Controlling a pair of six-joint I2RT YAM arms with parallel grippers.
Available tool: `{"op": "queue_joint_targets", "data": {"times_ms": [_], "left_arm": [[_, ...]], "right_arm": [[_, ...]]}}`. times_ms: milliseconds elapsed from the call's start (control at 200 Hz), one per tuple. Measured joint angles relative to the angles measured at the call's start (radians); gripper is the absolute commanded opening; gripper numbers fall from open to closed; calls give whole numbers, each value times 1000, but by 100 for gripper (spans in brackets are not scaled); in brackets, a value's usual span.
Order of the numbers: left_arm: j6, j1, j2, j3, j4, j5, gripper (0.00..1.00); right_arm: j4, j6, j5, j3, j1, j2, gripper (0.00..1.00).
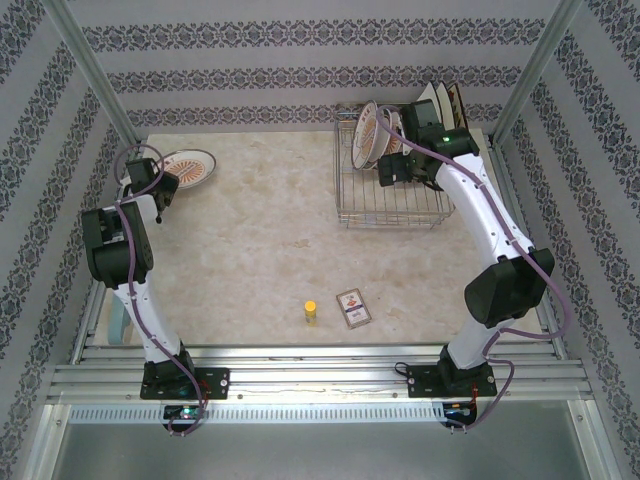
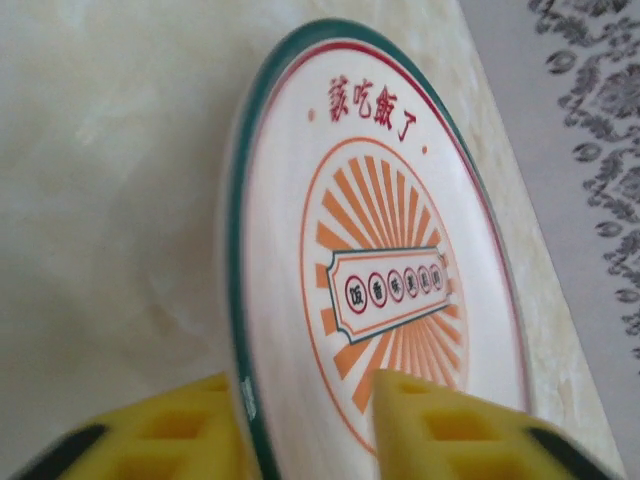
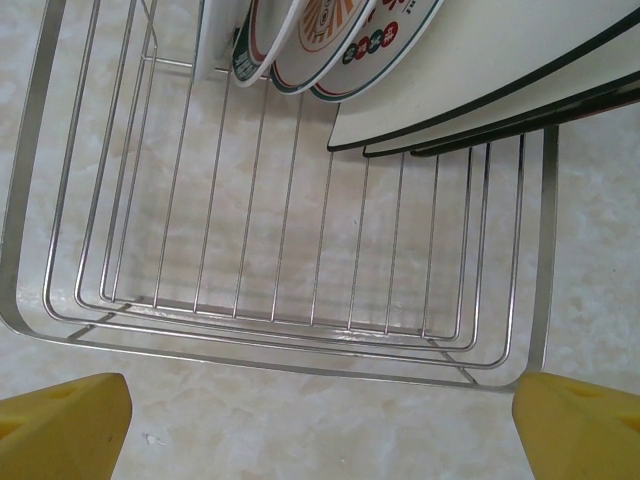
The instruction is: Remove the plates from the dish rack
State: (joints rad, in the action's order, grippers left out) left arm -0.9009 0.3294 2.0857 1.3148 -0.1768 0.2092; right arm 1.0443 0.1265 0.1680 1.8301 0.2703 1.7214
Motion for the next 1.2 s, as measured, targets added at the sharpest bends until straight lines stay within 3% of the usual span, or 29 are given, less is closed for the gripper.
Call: {"op": "queue_joint_targets", "data": {"times_ms": [185, 270, 375, 575, 859, 1079, 1199], "left_arm": [[46, 0, 0, 1, 55, 10, 51], [77, 0, -3, 0, 89, 2, 68], [137, 0, -25, 0, 167, -18, 81], [267, 0, -134, -25, 281, -86, 100], [545, -53, -433, -70, 502, -92, 100], [716, -267, -589, -61, 728, -74, 100], [756, -303, -634, -61, 834, -58, 100]], "right_arm": [[-14, 0, -14, -40, -14, -15, 98], [-21, 0, -24, -59, -20, -27, 98], [-32, 0, -31, -75, -20, -40, 98], [-53, 0, -50, -79, -20, -53, 98], [-69, 1, -45, -20, 23, -27, 98], [-95, 10, 5, 329, 98, 230, 91], [-75, 20, 55, 589, 101, 439, 87]]}}
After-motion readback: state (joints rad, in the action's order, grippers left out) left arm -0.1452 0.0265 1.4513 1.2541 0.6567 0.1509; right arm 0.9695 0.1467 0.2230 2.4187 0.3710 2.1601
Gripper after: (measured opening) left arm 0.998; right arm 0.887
